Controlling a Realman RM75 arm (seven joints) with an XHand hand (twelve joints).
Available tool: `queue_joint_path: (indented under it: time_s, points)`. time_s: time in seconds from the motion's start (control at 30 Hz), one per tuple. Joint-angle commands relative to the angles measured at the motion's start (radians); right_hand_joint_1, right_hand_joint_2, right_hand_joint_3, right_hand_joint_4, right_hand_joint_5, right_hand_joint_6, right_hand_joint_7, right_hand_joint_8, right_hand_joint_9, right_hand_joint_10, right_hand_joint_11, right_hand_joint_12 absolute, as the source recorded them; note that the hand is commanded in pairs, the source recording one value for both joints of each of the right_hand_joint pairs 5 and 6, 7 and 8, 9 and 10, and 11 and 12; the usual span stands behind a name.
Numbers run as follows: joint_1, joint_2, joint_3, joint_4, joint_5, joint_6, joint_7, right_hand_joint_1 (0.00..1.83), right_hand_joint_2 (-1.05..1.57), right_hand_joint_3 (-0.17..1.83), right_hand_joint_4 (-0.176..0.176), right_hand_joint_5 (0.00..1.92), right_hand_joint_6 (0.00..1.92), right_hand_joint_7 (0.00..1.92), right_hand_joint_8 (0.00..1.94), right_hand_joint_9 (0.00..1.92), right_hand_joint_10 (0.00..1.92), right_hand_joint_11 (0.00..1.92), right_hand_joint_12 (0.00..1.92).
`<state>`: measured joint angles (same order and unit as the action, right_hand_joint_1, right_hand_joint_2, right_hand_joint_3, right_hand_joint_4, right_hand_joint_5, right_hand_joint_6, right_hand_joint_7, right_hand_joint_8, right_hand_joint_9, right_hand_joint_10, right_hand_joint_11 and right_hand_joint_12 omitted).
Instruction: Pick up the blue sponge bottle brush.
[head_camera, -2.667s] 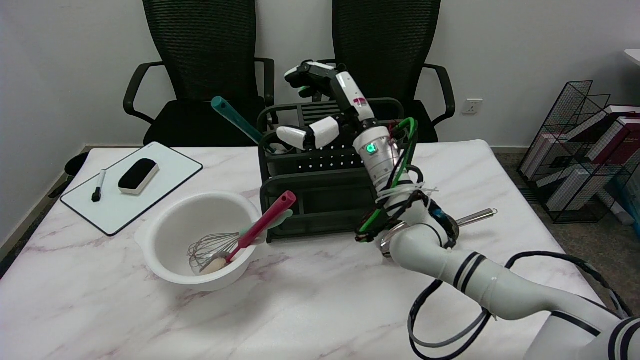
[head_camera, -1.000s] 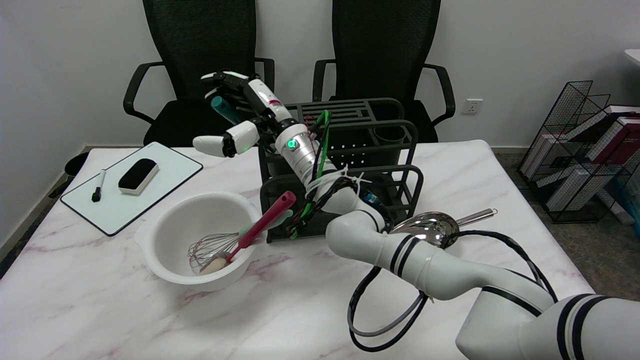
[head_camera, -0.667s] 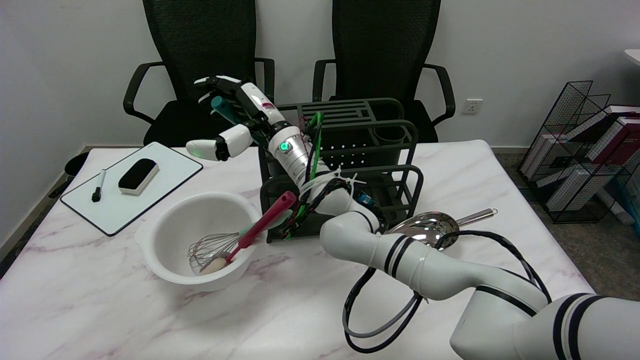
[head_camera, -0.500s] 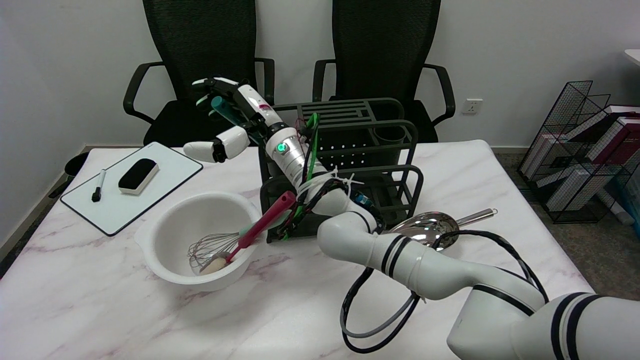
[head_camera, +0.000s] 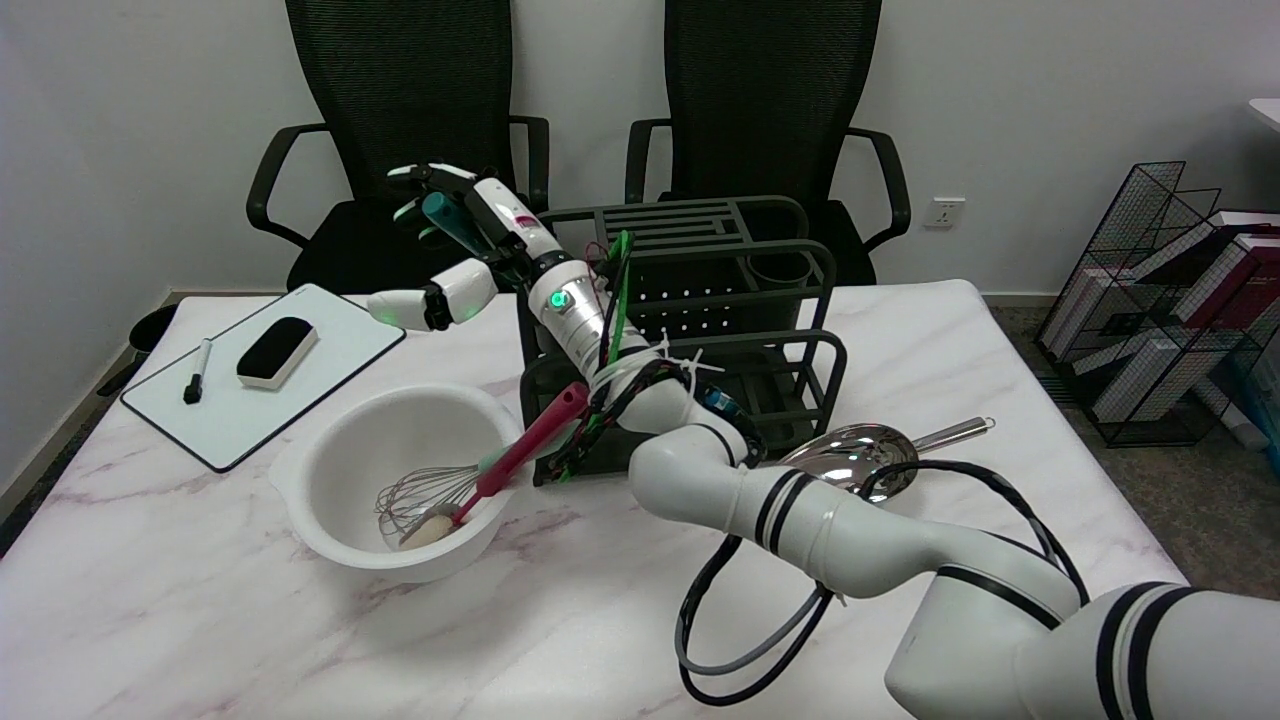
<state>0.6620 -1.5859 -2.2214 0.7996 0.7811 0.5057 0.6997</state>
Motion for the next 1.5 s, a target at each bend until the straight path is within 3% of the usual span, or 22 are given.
queue_joint_path:
  time_s: [0.03,0.33,0.63,0.77,0.97,1.1,1.2,1.4,1.5]
  points:
    - [0.016,-0.011,0.005,-0.045,0.002,0.006,0.001,1.06,-0.19,1.01,0.000,0.43,0.43,0.68,0.68,0.54,0.54,0.65,0.65]
    - [0.022,-0.012,0.011,-0.054,0.004,0.006,0.001,1.04,-0.19,1.01,0.000,0.52,0.52,0.70,0.70,0.58,0.58,0.67,0.67]
    - [0.022,-0.011,0.015,-0.055,0.004,0.006,0.001,1.05,-0.15,0.98,0.000,0.53,0.53,0.73,0.73,0.63,0.63,0.87,0.87]
    - [0.022,-0.011,0.015,-0.055,0.004,0.006,0.001,1.05,-0.14,0.97,0.000,0.54,0.54,0.74,0.74,0.69,0.69,1.13,1.13]
    - [0.025,-0.008,0.019,-0.058,0.004,0.006,0.001,1.05,-0.12,0.96,0.000,0.53,0.53,0.77,0.77,0.76,0.76,1.29,1.29]
    - [0.028,-0.008,0.019,-0.064,0.004,0.006,0.001,1.05,-0.09,0.95,0.000,0.58,0.58,0.96,0.96,0.90,0.90,1.38,1.38]
    - [0.028,-0.008,0.019,-0.065,0.004,0.006,0.001,1.04,-0.08,0.97,0.000,0.70,0.70,1.06,1.06,0.97,0.97,1.41,1.41]
    - [0.029,-0.008,0.023,-0.065,0.004,0.008,0.001,0.98,0.15,0.84,0.000,1.38,1.38,1.17,1.17,1.06,1.06,1.43,1.43]
    - [0.029,-0.008,0.025,-0.065,0.004,0.017,0.001,0.97,0.22,0.80,0.000,1.54,1.54,1.19,1.19,1.07,1.07,1.43,1.43]
